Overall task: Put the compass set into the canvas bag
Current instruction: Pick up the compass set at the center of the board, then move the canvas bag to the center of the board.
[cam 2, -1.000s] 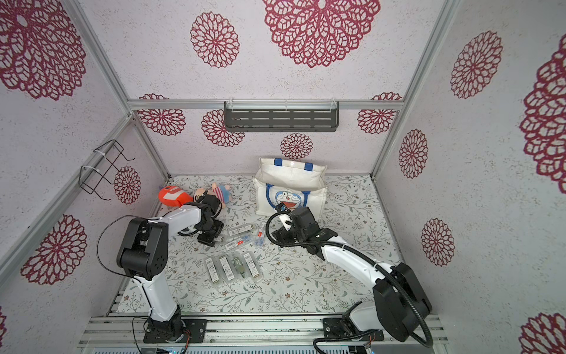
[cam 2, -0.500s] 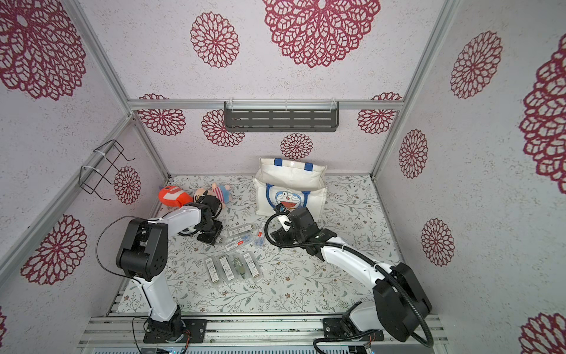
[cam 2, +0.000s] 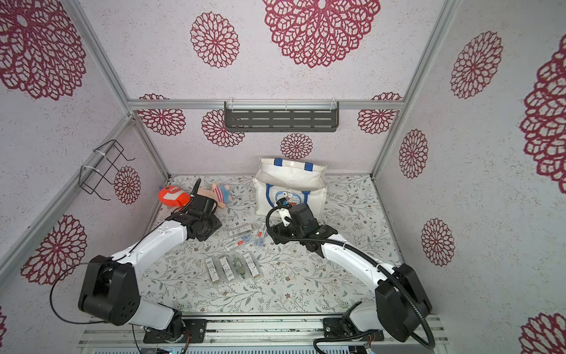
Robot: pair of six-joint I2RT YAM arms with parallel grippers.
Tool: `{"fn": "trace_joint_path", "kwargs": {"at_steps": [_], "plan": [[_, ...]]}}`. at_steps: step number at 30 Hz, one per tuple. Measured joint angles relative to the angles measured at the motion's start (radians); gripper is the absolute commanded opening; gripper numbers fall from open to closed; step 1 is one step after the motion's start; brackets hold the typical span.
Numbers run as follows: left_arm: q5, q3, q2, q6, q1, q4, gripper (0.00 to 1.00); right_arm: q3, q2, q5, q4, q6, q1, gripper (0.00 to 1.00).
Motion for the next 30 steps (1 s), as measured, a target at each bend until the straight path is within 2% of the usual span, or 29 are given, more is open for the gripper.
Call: {"fn": "trace_joint_path", "kwargs": {"at_steps": [4,7,11,21,30], "plan": [[0.044,-0.032,-0.087,0.273,-0.102,0.081,0.30,0.059,0.010,-0.035,-0.045,0.069,-0.025,0.79],[0.069,-0.055,-0.119,0.460,-0.185,0.128,0.27,0.119,0.045,-0.057,-0.058,0.114,-0.032,0.78],[0.114,-0.088,-0.132,0.626,-0.243,0.181,0.25,0.171,0.092,-0.094,-0.060,0.179,-0.032,0.76],[0.243,-0.178,-0.181,0.838,-0.254,0.314,0.25,0.251,0.199,-0.205,-0.037,0.285,-0.026,0.72],[0.300,-0.205,-0.209,0.919,-0.260,0.377,0.25,0.293,0.247,-0.249,-0.006,0.314,-0.026,0.69]]}}
